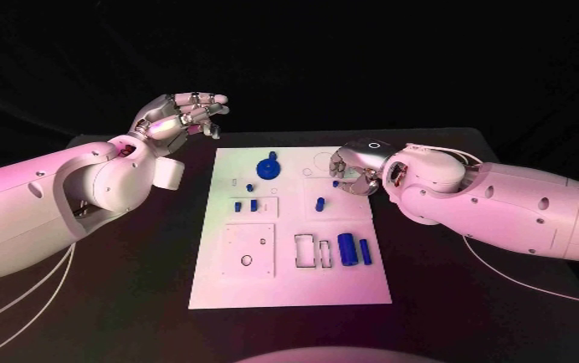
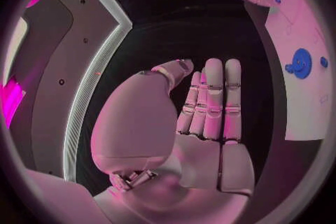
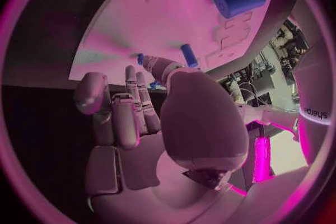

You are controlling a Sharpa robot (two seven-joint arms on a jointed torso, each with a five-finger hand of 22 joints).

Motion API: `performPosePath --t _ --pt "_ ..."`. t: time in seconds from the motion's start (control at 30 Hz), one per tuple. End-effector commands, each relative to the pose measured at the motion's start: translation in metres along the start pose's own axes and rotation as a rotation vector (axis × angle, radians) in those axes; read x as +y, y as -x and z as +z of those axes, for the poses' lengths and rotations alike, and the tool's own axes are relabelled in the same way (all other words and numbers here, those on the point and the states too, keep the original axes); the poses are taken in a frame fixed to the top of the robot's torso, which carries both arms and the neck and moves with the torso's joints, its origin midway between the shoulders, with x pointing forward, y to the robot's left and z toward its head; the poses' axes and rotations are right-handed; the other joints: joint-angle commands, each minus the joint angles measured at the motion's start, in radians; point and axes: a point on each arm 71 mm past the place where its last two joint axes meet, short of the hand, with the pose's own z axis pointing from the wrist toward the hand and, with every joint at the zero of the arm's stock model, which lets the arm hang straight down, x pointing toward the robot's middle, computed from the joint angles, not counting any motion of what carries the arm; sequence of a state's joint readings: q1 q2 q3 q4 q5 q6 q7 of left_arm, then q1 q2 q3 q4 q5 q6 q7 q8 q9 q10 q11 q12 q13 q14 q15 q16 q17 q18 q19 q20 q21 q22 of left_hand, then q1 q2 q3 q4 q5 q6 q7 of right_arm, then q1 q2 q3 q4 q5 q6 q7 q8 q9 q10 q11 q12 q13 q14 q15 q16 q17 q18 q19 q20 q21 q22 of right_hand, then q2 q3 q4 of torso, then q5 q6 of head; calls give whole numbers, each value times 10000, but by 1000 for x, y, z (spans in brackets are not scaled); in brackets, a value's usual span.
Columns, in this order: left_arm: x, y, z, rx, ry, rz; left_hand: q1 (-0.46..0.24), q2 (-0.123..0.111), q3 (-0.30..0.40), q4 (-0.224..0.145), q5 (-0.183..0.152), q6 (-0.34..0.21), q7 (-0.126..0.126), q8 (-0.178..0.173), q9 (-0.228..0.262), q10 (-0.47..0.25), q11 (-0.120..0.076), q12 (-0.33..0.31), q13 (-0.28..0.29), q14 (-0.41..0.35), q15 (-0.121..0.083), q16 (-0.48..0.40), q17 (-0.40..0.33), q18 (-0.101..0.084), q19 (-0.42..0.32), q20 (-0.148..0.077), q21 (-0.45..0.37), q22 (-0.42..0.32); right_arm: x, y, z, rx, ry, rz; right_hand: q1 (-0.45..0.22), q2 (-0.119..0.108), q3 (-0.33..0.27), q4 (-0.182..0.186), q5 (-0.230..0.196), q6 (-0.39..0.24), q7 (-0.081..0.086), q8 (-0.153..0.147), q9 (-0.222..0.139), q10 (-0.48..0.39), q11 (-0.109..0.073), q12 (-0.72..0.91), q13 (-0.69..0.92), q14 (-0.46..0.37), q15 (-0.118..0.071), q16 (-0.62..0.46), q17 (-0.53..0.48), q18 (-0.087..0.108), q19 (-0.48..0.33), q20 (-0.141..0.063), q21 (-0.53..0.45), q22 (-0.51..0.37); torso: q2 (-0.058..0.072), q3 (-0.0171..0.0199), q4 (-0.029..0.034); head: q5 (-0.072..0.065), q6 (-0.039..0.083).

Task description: Assemble the parts on the task board

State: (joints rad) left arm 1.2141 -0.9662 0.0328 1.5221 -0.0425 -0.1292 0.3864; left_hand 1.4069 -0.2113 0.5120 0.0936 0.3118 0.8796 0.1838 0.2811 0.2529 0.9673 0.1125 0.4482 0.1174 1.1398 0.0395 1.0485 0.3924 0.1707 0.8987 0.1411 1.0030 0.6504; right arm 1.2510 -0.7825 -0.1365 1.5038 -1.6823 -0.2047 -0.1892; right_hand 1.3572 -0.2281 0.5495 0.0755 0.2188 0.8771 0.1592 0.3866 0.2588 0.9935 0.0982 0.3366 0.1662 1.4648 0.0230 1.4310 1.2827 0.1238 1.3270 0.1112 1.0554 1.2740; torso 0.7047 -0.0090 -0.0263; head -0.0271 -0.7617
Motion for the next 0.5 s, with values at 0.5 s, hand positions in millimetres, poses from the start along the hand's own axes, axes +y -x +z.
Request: performPosePath --t 0.5 --pt "0 -2 1 69 -41 -120 -63 22 -18 -48 2 70 -21 65 -18 72 23 55 15 -73 -19 -72 -18 143 -41 -30 -55 -12 7 -14 6 343 103 -209 26 241 239 -91 -59 256 -15 -4 -12 397 -31 -57 -99 481 -56 96 90 -201 129 -5 218 156 4 -6 10 82 -43"
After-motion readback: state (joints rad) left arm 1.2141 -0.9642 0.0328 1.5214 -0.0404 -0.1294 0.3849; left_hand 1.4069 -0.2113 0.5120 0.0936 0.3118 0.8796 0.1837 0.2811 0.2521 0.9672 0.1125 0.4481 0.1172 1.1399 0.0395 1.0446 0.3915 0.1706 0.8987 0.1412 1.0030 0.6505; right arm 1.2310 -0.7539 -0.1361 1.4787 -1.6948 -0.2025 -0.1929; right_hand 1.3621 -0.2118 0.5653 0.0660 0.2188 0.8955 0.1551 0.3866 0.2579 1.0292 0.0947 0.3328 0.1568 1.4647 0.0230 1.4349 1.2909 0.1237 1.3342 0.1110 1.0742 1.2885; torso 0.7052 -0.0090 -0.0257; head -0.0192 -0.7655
